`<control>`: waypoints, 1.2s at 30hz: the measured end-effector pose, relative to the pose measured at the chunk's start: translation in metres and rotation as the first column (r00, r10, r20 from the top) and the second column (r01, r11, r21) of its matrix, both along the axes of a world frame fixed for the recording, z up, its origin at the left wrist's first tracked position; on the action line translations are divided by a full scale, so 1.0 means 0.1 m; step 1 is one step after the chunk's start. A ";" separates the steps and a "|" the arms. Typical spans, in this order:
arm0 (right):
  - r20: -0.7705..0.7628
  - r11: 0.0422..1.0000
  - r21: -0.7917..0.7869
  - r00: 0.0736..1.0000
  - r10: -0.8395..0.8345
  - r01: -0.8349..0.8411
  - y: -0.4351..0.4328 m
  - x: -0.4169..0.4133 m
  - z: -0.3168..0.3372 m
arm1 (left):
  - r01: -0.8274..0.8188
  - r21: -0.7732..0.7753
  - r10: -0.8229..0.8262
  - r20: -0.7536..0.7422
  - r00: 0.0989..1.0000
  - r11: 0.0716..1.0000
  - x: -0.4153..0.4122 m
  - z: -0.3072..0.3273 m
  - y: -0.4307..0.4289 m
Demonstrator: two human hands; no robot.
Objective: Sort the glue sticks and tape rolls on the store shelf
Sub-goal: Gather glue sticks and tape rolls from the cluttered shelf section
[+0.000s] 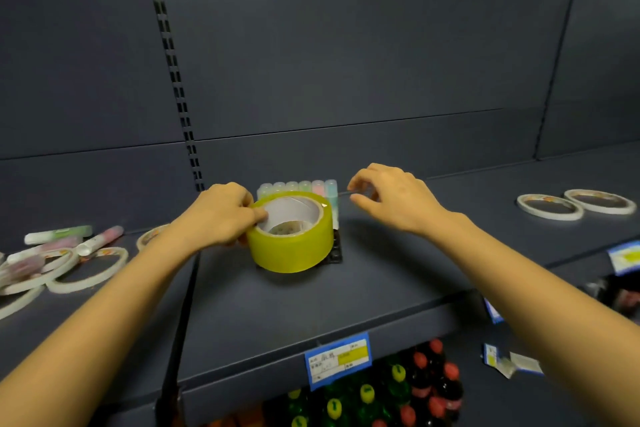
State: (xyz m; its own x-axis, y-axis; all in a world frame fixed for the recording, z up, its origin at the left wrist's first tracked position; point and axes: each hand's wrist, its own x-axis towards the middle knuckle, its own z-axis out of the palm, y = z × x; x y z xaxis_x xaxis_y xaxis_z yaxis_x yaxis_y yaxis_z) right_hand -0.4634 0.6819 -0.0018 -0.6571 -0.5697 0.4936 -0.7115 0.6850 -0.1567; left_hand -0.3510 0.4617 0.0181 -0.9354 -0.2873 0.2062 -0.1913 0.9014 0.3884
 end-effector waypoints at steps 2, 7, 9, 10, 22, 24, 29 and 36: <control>0.042 0.997 0.042 0.997 -0.067 0.065 0.25 -0.05 -0.01 | 0.045 0.013 -0.044 -0.009 0.999 0.999 -0.10 -0.04 0.17; 0.132 0.977 0.123 0.973 -0.187 0.171 0.81 -0.22 -0.02 | 0.133 0.030 -0.132 -0.023 0.991 0.991 -0.37 -0.15 0.70; 0.143 0.975 0.117 0.968 -0.204 0.189 1.00 -0.31 -0.04 | 0.151 0.019 -0.150 -0.012 0.989 0.988 -0.49 -0.18 0.92; 0.143 0.974 0.119 0.968 -0.207 0.190 1.09 -0.36 -0.04 | 0.153 0.019 -0.153 -0.010 0.988 0.988 -0.56 -0.18 1.03; 0.092 0.982 0.185 0.995 -0.046 0.029 1.58 -0.94 0.06 | -0.020 -0.072 0.025 0.075 0.997 0.997 -1.03 -0.43 1.63; 0.082 0.984 0.175 0.997 0.015 -0.029 1.47 -0.96 0.07 | -0.042 -0.071 0.047 0.078 0.996 0.997 -1.01 -0.46 1.63; 0.085 0.964 0.127 0.971 0.225 -0.235 0.98 -0.82 0.09 | -0.182 -0.190 0.155 -0.150 0.976 0.965 -0.63 -0.40 1.51; 0.067 0.826 0.144 0.838 0.541 -0.545 -0.19 -0.08 0.04 | -0.444 -0.362 0.370 -0.256 0.893 0.820 0.58 -0.41 0.76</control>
